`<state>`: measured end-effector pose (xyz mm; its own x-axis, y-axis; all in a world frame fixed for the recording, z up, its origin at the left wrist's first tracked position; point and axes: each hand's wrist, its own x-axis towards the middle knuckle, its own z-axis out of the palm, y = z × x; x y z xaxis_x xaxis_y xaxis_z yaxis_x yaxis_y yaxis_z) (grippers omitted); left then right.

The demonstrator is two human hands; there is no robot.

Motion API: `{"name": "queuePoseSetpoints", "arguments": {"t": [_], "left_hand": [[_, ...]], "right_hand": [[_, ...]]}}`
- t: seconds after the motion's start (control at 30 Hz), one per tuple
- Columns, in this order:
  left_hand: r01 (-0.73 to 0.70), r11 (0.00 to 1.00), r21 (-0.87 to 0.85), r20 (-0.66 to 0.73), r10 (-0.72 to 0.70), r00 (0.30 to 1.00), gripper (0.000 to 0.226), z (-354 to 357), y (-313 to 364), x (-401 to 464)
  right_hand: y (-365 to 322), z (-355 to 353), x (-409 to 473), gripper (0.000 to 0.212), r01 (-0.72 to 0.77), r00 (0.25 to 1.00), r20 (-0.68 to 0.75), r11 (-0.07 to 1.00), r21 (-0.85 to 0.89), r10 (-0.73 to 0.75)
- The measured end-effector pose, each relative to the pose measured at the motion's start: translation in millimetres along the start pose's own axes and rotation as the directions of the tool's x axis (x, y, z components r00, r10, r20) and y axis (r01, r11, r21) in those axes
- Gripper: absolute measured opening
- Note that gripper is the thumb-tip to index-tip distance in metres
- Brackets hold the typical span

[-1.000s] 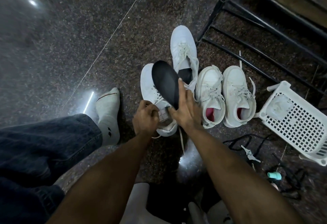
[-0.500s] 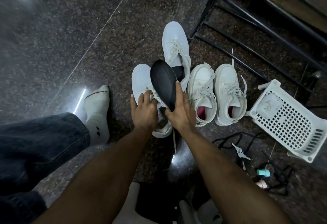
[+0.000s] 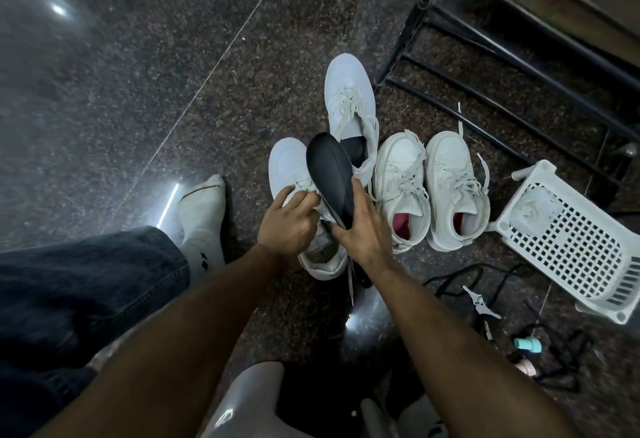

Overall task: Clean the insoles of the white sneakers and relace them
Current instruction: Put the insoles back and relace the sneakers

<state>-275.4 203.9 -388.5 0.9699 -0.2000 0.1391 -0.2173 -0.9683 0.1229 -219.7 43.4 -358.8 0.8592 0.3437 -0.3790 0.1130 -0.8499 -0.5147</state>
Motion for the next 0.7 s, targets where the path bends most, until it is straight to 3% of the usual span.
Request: {"name": "queuePoseSetpoints", "arguments": {"t": [0.07,0.2,0.27,0.5,0.7], "left_hand": [[-0.039,0.997,-0.069,0.068,0.043,0.997,0.021,-7,-9,7],[0.141,0.971,-0.191,0.341,-0.069,0.938,0.026,-20,-13,17],[0.195,0.951,-0.239,0.402,-0.086,0.912,0.033,-22,-15,23],[0.385,0.853,-0.353,0.480,-0.188,0.857,0.021,-25,-16,36],[0.449,0.831,-0.328,0.526,-0.234,0.818,0.020,-25,-12,41]], "right_hand": [[0,-2,-2,0.101,-0.002,1.000,-0.015,1.000,0.023,0.003],[-2,-13,-10,0.104,-0.050,0.999,-0.011,0.998,0.023,0.050],[6,-21,-22,0.100,-0.079,0.997,0.010,0.997,-0.021,0.079],[41,-57,-88,0.073,0.001,0.991,0.125,0.929,-0.370,0.049],[35,-91,-106,0.071,0.262,0.945,0.323,0.713,-0.651,-0.052]]}}
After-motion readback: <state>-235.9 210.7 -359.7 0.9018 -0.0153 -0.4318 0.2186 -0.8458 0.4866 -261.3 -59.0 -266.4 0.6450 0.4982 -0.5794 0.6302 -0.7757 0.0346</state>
